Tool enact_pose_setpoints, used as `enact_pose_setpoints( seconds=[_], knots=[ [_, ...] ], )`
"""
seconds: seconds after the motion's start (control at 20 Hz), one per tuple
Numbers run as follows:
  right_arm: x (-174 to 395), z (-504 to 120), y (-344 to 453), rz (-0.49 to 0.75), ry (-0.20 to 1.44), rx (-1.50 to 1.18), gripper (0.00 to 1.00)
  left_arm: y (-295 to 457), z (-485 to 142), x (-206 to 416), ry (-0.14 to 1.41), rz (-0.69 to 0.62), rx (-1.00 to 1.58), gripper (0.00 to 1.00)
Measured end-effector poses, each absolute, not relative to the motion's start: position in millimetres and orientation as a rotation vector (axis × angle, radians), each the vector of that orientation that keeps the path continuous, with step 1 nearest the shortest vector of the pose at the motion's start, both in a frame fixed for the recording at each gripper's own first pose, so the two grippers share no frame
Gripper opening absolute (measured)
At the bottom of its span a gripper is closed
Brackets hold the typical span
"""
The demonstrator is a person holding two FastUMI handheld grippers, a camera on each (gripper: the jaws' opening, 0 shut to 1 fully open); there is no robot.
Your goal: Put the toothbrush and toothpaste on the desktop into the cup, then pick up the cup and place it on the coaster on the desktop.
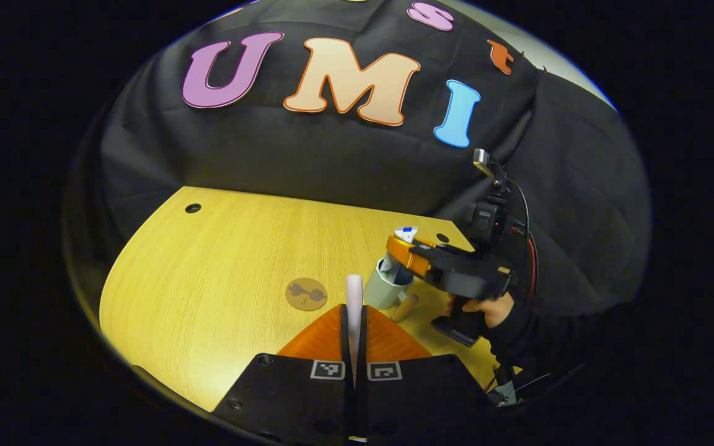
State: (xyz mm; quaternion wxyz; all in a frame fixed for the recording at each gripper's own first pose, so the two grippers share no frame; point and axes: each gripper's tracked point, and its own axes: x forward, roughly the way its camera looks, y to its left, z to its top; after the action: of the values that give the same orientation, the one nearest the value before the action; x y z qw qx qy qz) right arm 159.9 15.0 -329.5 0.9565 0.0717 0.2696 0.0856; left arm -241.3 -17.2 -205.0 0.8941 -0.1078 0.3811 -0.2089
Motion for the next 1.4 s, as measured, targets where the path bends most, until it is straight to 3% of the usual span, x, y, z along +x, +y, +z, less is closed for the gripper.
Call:
enact_pose_setpoints(
  seconds=[0.05,0.2,0.3,0.85,1.15,1.4],
  knots=[
    [152.7,-329.0,11.6,0.173,0.545,0.156,0.46,-21.4,-209.5,-237.4,0.778,-0.446,-0.228,0.00],
    [131.7,-315.9,-7.9,0.155,0.530,0.201,0.81,-32.5,-209.6,-222.9,0.737,-0.480,-0.259,0.00],
    [117.8,-308.0,-24.5,0.133,0.522,0.222,0.93,-45.3,-204.6,-210.8,0.697,-0.504,-0.282,0.00],
    [32.1,-291.9,-117.3,-0.021,0.564,0.269,0.93,-102.9,-204.7,-108.1,0.504,-0.520,-0.439,0.00],
    [8.2,-302.4,-158.6,-0.101,0.608,0.266,0.93,-129.9,-188.5,-56.9,0.336,-0.553,-0.344,0.00],
    [-5.2,-308.2,-174.1,-0.126,0.638,0.251,0.94,-160.1,-228.7,-42.9,0.395,-0.562,-0.389,0.00]
  ],
)
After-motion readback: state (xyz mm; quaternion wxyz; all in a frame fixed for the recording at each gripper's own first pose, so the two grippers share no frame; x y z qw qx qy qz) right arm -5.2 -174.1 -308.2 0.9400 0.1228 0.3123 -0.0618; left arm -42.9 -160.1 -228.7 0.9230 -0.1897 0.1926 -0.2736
